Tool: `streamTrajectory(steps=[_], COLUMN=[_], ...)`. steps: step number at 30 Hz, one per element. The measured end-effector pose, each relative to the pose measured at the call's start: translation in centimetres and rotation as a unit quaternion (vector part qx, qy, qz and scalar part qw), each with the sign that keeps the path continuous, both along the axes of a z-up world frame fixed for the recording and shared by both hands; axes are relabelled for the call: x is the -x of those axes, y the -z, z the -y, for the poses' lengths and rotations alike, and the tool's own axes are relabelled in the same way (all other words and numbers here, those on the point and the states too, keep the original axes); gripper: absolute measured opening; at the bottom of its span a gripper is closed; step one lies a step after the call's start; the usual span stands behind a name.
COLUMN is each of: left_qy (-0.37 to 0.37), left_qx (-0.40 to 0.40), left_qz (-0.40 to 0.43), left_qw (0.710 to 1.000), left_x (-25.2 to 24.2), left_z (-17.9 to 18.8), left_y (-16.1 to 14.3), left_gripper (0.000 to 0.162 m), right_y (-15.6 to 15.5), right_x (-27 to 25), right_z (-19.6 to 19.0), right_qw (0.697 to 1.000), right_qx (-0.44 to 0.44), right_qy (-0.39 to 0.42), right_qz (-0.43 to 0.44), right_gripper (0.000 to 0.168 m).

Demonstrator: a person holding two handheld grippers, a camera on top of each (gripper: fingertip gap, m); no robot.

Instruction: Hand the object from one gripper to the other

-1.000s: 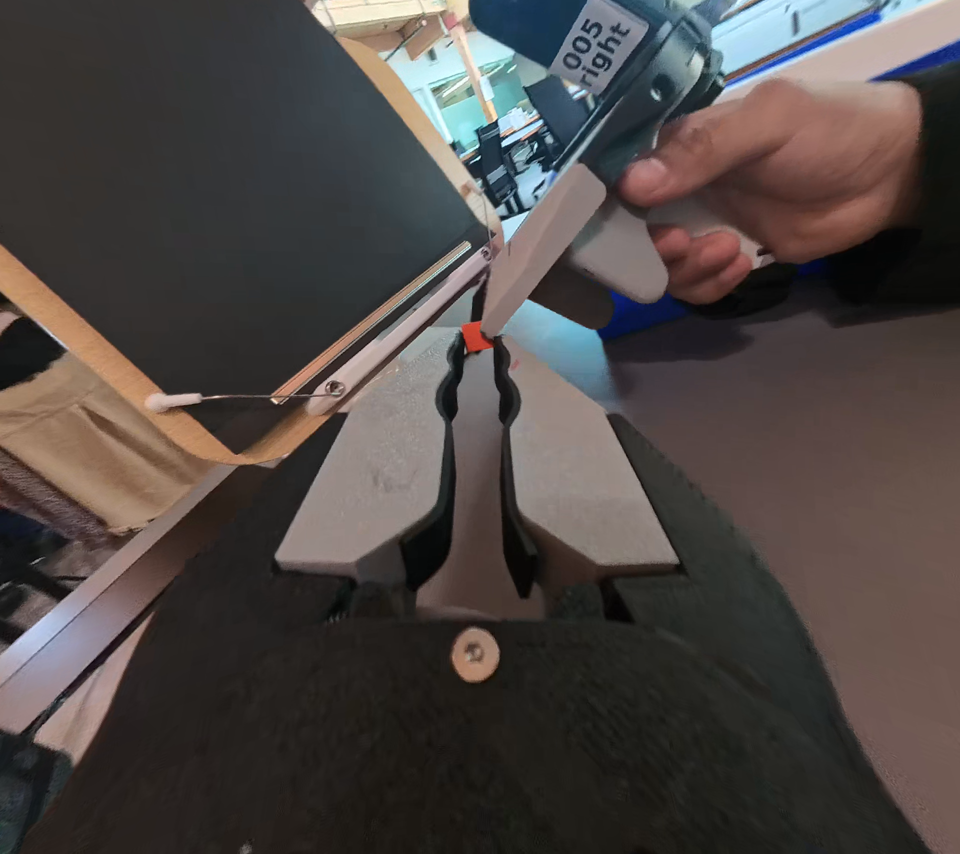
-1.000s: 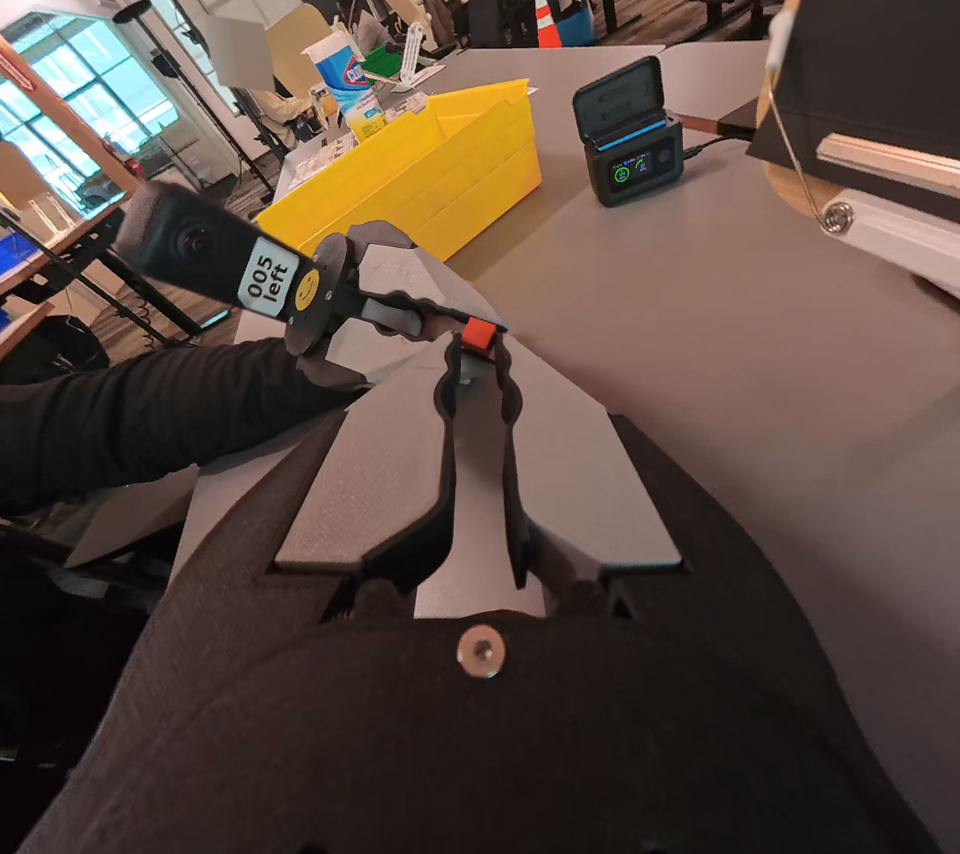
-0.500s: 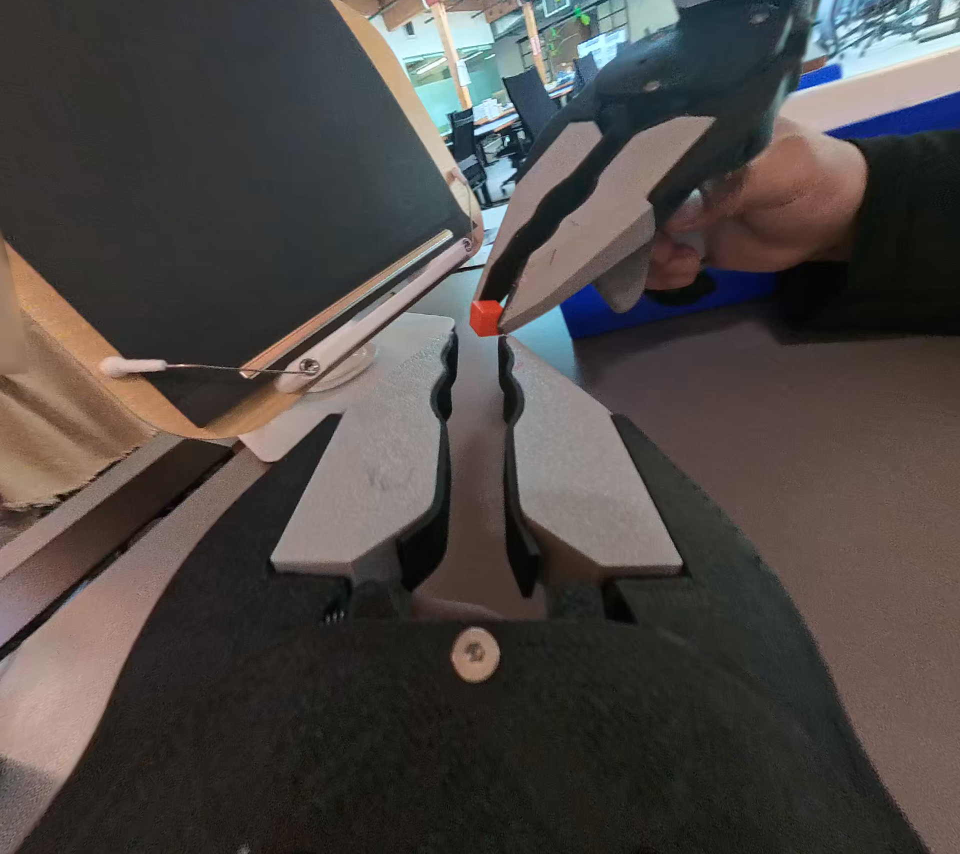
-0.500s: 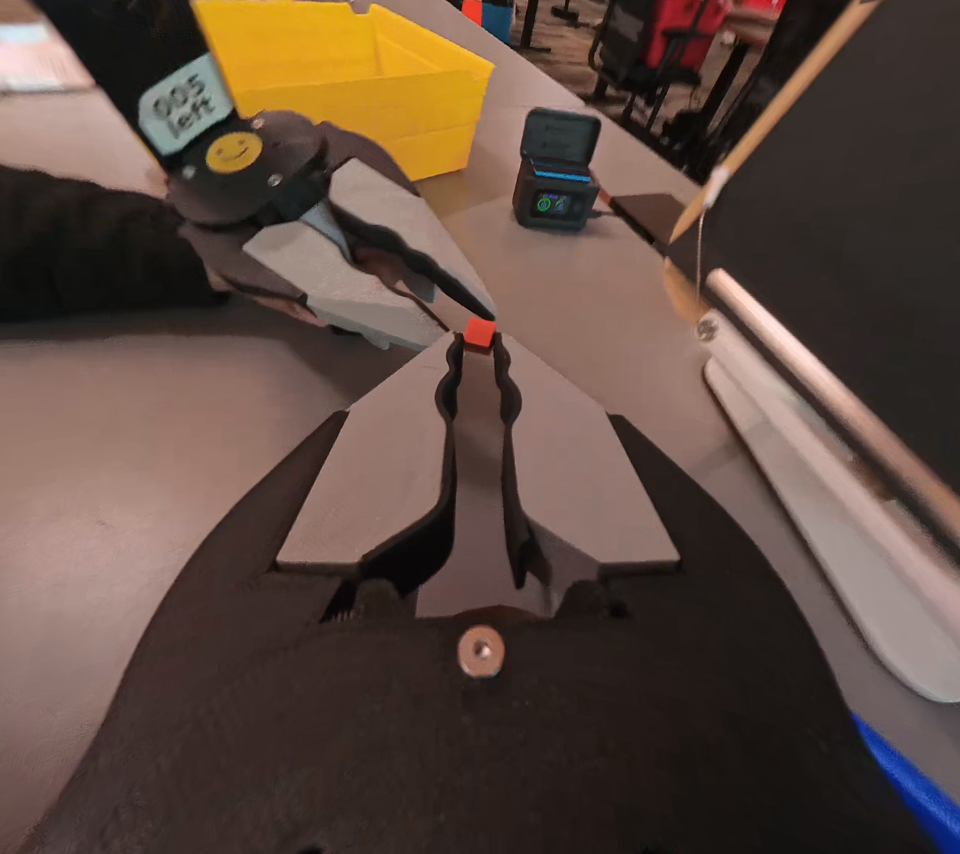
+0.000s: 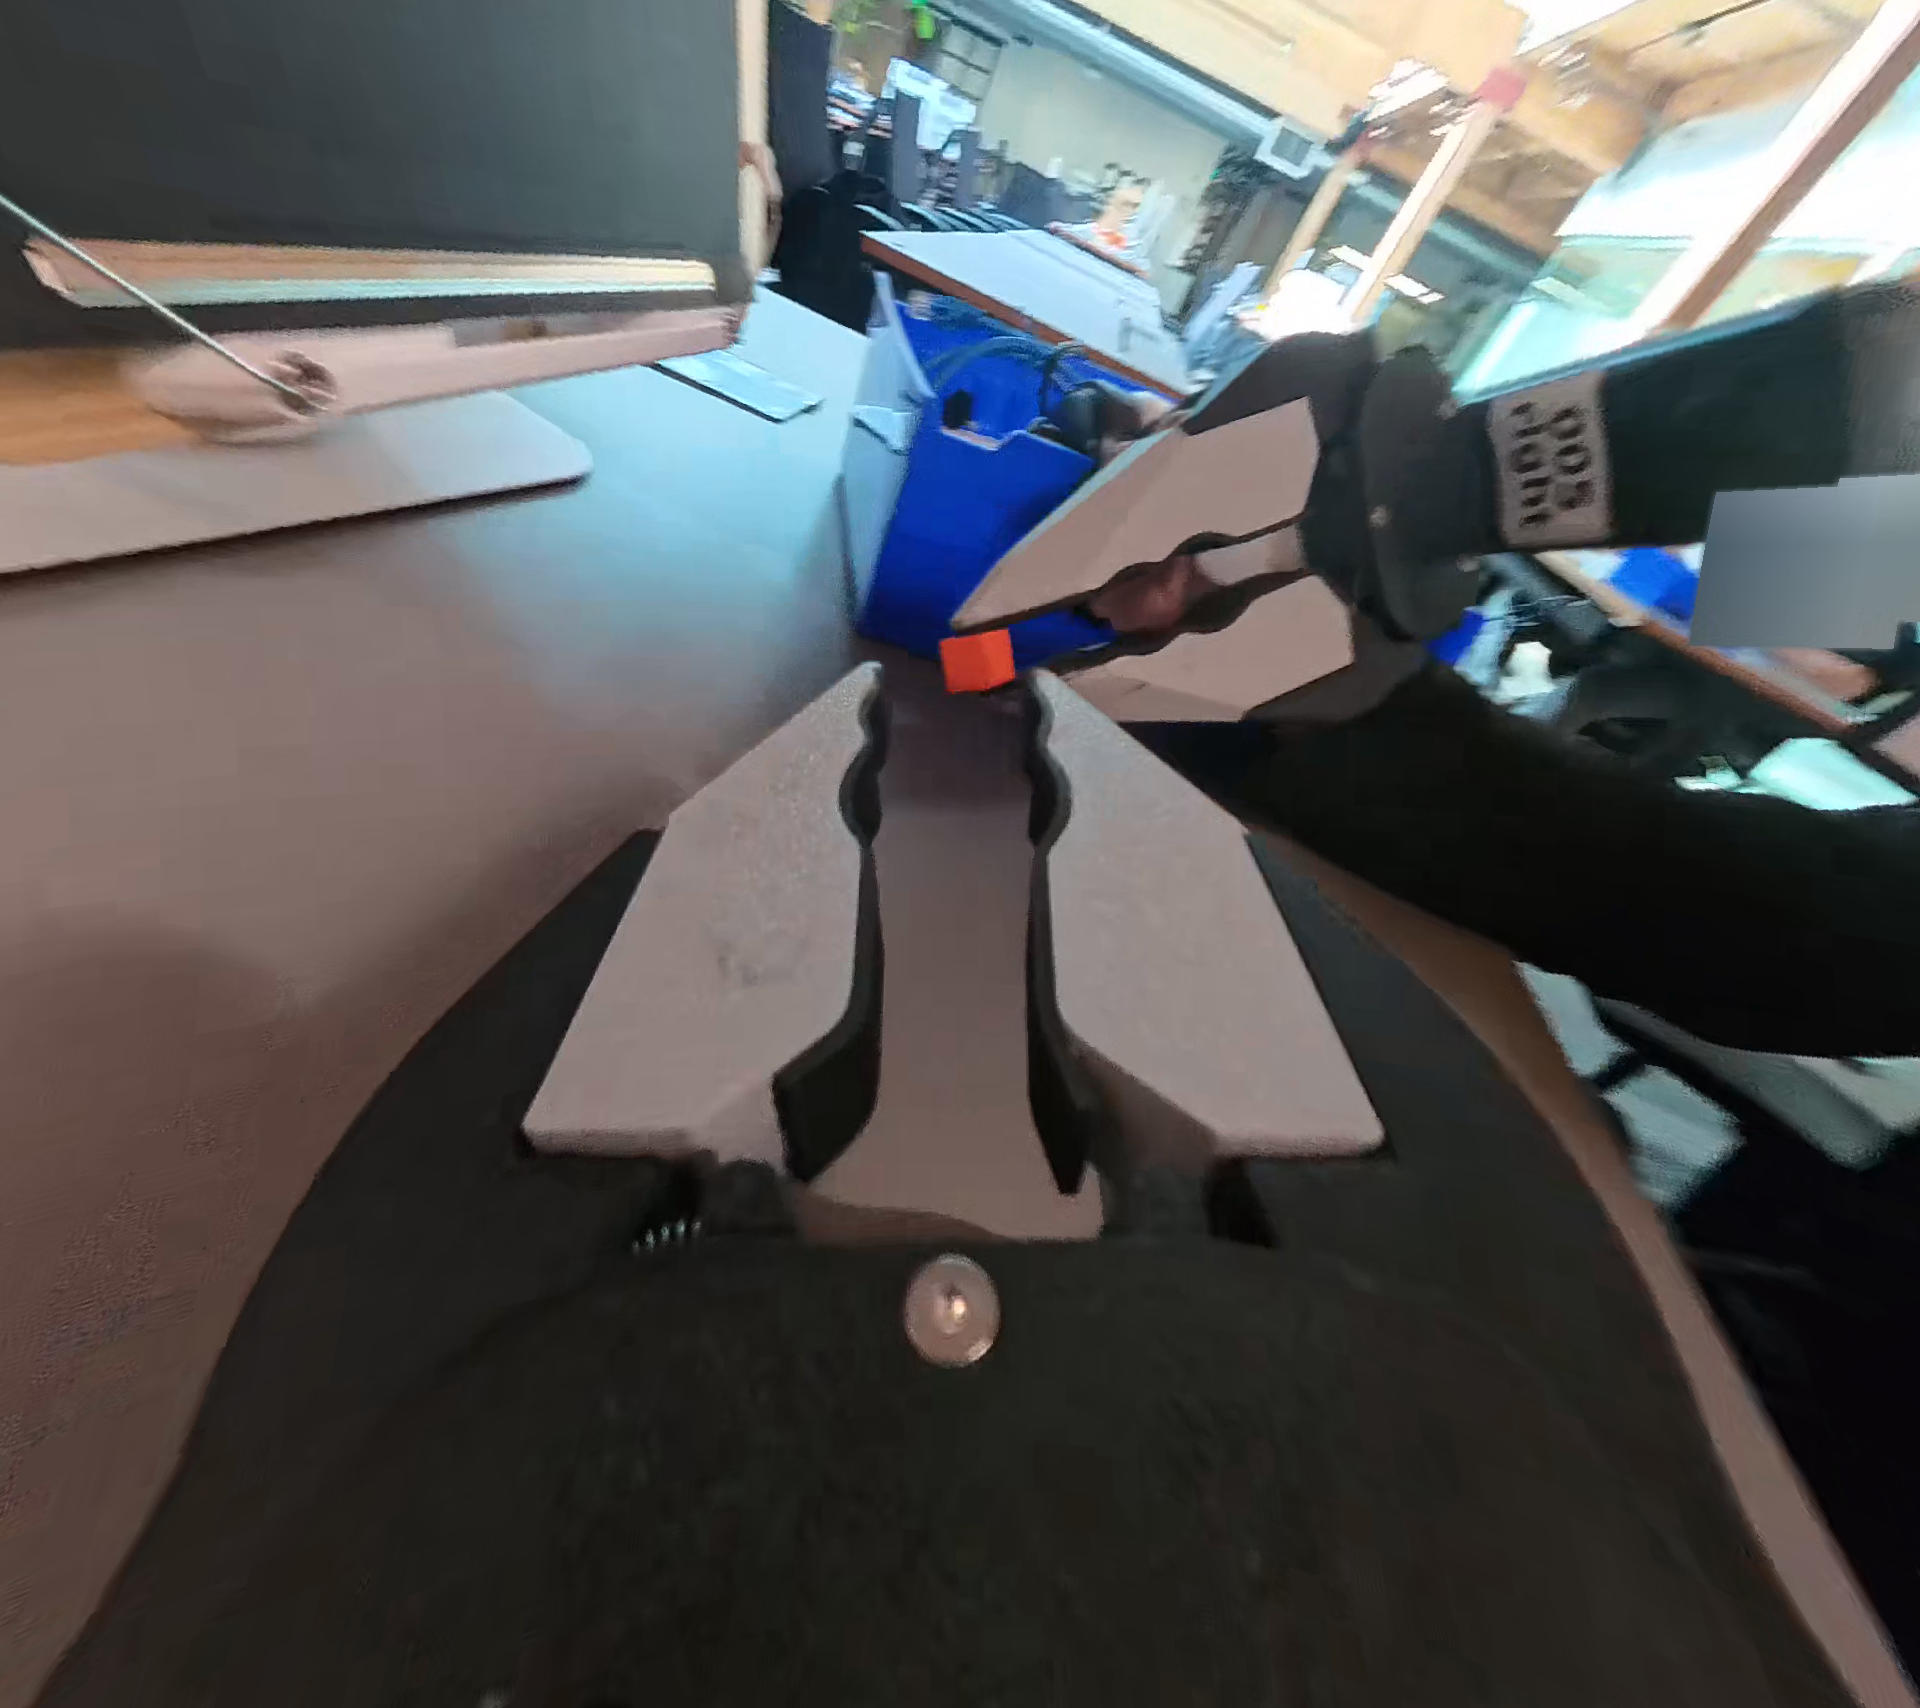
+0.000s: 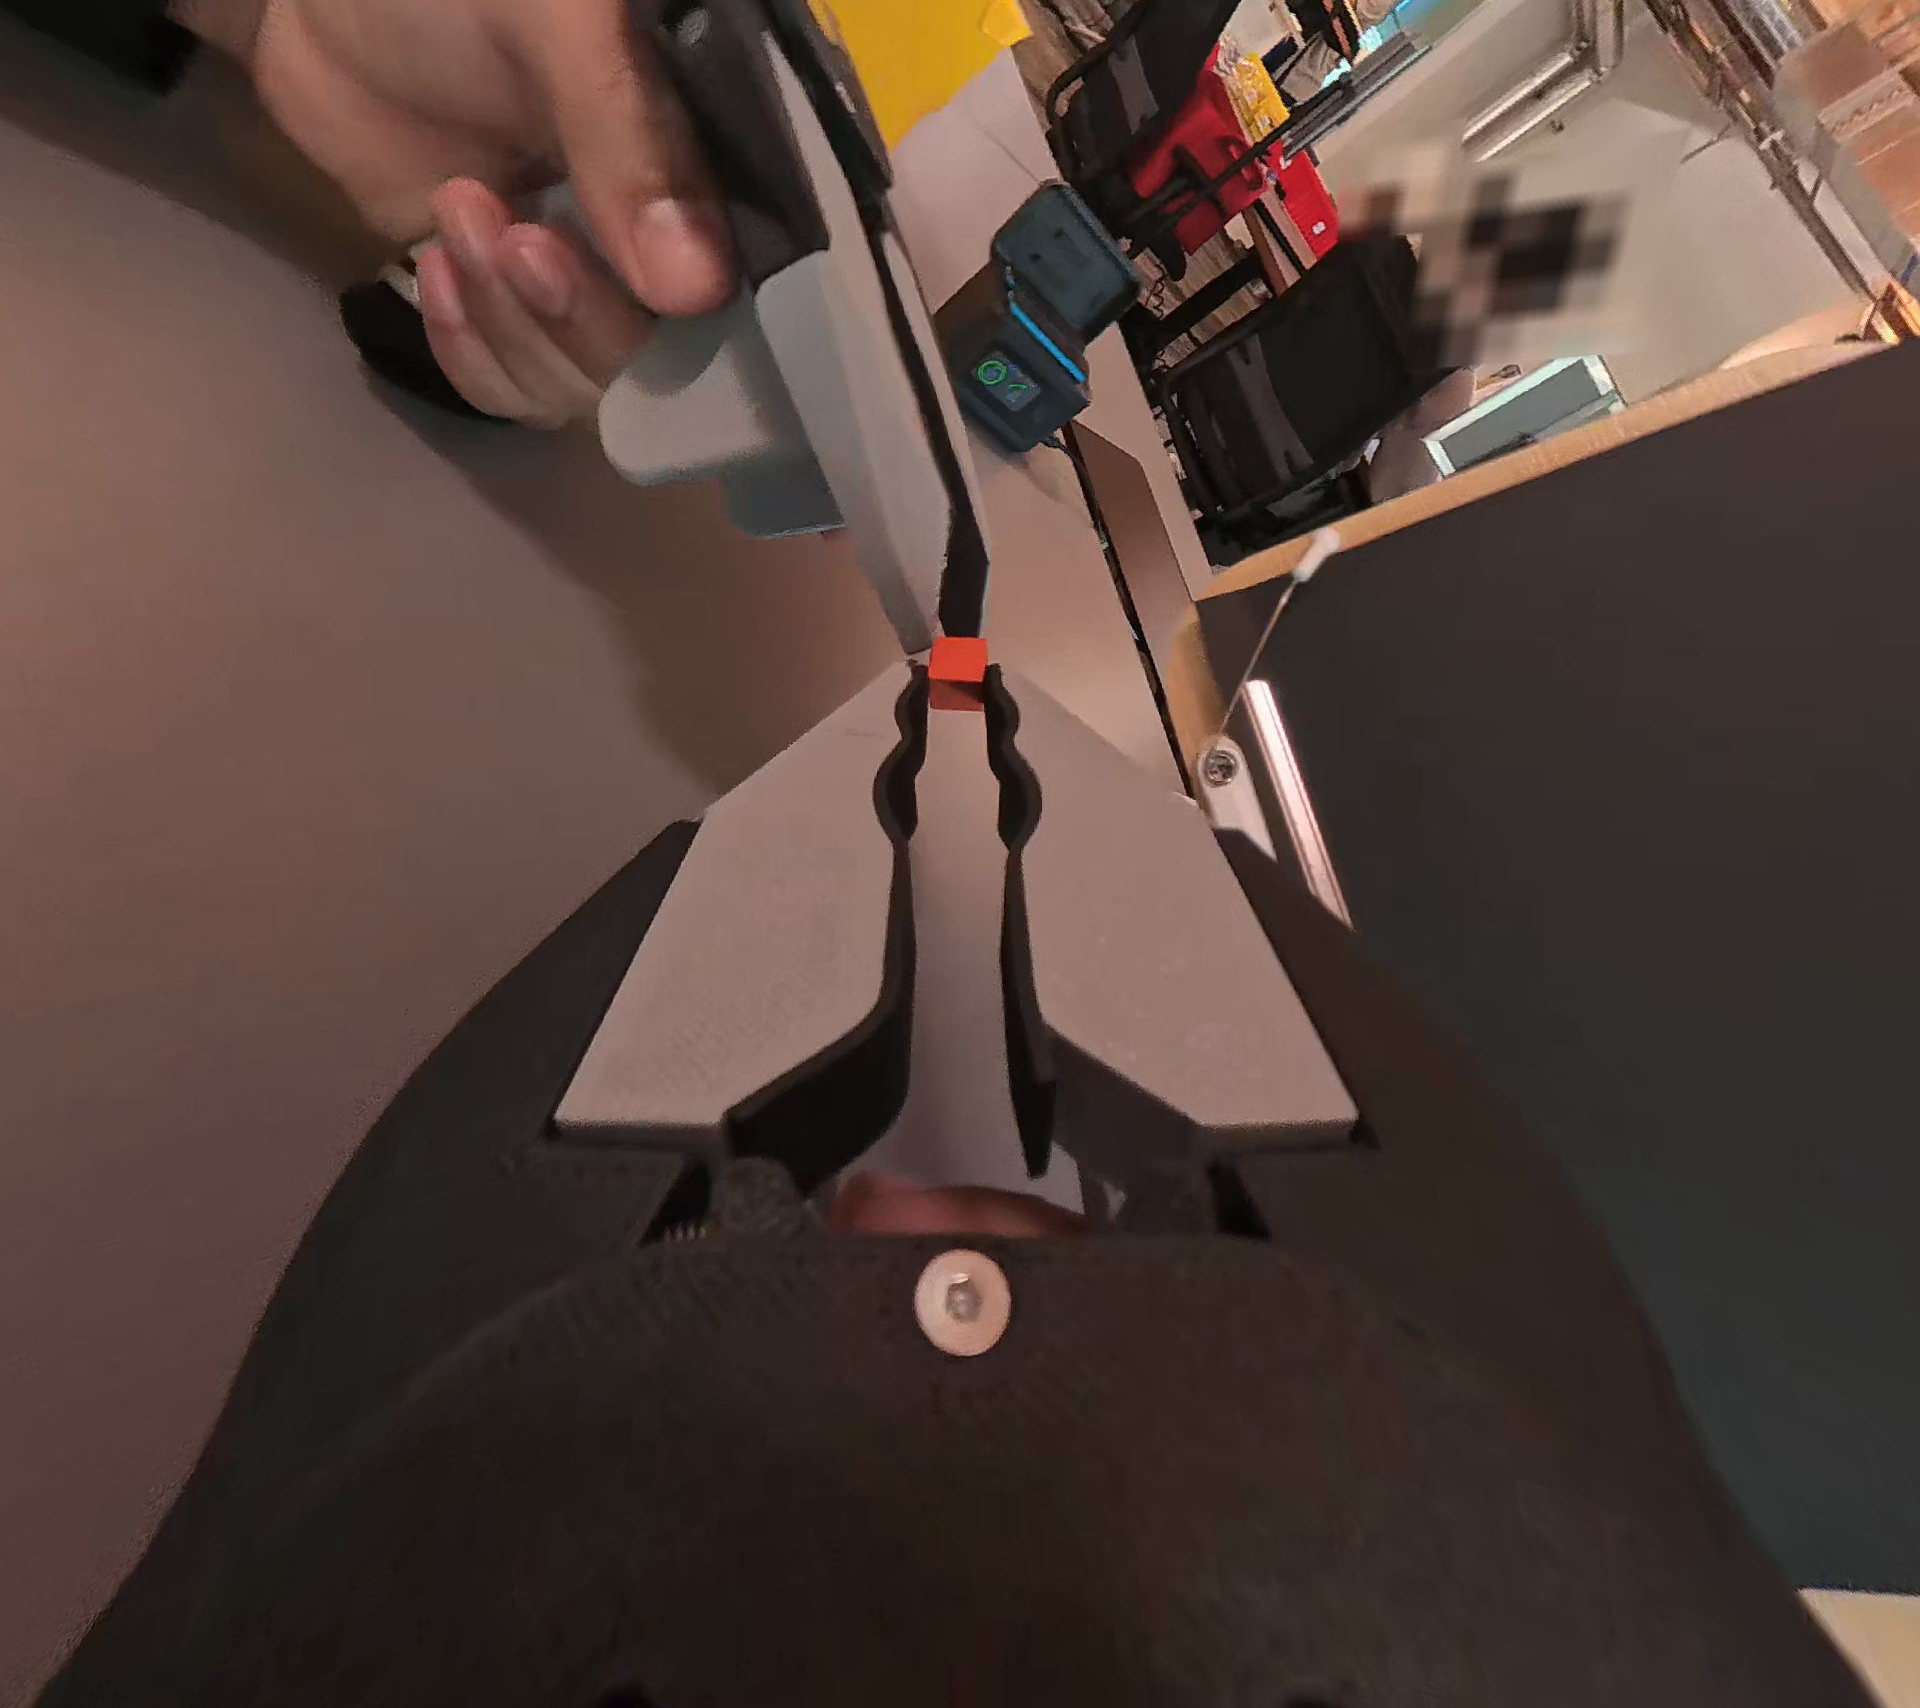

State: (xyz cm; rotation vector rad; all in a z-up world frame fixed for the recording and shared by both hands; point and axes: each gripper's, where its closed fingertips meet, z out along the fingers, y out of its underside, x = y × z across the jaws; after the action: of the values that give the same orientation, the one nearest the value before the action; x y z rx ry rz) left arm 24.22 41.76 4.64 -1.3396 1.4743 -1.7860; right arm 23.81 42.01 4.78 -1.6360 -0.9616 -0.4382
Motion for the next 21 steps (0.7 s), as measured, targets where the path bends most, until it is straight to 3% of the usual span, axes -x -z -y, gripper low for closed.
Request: streamTrajectory(steps=[6,14,21], left_qy=[0.045,0.110,0.064], left_qx=[0.043,0.116,0.051], left_qz=[-0.009,-0.015,-0.015], left_qw=[0.998,0.987,0.997], left_x=[0.2,1.0,0.3], left_z=[1.3,2.5,1.7], left_y=[0.0,-0.4,0.0], left_gripper=[0.021,0.008,0.008], right_y=[0.4,-0.1,0.3], right_x=[0.4,2.0,1.4], right_z=[0.3,1.4,0.8], right_qw=[0.999,0.997,0.999], right_qx=[-0.006,-0.015,-0.005], right_qy=[-0.012,-0.063,-0.040], right_qz=[0.035,0.028,0.017], right_gripper=[0.008,0.008,0.009])
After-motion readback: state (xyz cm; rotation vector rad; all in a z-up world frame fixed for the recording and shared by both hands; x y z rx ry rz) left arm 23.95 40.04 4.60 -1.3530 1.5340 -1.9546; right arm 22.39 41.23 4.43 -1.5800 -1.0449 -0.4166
